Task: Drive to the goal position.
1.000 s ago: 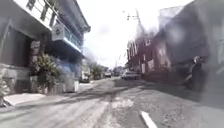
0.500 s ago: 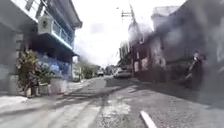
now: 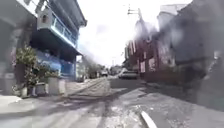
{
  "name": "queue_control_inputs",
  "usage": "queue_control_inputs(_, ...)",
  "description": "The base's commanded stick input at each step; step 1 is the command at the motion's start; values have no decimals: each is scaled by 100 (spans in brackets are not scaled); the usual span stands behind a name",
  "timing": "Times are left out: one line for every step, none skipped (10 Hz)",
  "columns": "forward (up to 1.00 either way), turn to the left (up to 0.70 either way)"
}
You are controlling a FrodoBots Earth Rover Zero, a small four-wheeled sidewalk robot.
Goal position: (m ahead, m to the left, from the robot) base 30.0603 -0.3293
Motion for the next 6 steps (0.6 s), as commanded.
queue_control_inputs(85,-33)
queue_control_inputs(85,-29)
queue_control_inputs(85,-24)
queue_control_inputs(85,-20)
queue_control_inputs(85,-16)
queue_control_inputs(85,-11)
